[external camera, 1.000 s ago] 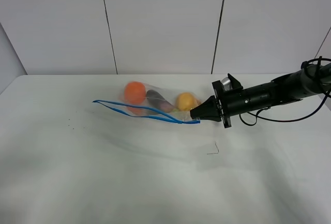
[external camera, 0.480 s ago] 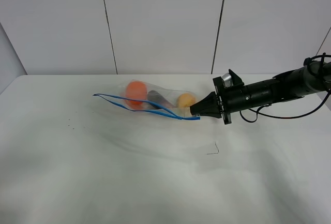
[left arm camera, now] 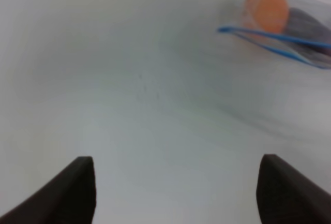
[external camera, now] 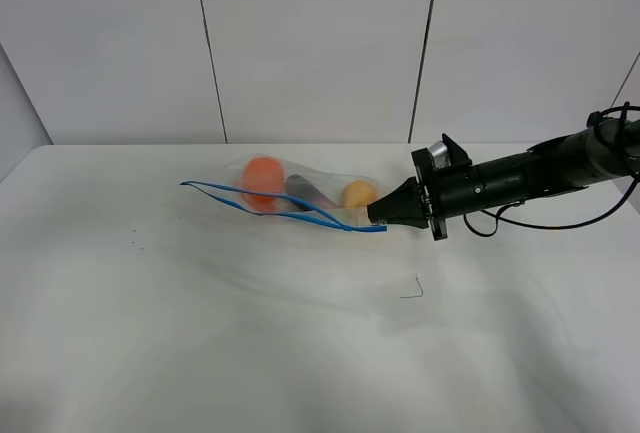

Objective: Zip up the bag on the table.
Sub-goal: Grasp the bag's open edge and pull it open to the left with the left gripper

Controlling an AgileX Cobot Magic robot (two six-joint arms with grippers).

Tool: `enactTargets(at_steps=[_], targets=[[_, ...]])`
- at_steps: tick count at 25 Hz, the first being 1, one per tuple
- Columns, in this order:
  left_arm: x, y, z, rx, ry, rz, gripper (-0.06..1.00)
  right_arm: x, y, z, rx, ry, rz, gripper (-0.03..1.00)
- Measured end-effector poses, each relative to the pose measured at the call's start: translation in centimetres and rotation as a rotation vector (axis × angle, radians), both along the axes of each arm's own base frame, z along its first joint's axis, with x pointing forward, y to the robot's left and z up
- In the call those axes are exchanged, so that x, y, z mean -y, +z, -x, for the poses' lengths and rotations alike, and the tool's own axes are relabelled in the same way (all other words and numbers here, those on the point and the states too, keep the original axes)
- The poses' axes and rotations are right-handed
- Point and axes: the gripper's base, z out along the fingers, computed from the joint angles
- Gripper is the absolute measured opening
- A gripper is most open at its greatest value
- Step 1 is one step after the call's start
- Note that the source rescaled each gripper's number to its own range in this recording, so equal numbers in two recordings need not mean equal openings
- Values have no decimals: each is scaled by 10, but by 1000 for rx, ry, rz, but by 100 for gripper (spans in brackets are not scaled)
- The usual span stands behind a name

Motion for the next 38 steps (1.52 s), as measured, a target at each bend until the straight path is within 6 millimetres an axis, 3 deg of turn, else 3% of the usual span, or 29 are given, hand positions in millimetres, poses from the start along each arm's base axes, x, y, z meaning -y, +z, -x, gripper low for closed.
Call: enactTargets(at_steps=[3, 7, 11, 19, 25, 31, 35, 38], targets=[[0, 1, -38, 6, -82, -150, 89, 0, 0, 0, 0, 1, -1, 0], [-3, 0, -83, 109, -225, -525, 89, 0, 0, 0, 0, 1, -1, 0], [-1, 10, -119, 344, -282, -855, 89, 0, 0, 0, 0, 1, -1, 0], [14, 15, -167, 730, -236, -1046, 88, 0, 0, 0, 0, 0, -1, 0], [43, 3, -185, 894, -333, -1090, 88, 0, 0, 0, 0, 1, -2, 0], [117, -11, -171, 972, -629, -1043, 88, 0, 0, 0, 0, 1, -2, 0], [165, -30, -153, 892, -847, -960, 88, 0, 0, 0, 0, 1, -2, 0], [189, -50, -150, 824, -933, -893, 88, 0, 0, 0, 0, 1, -2, 0]])
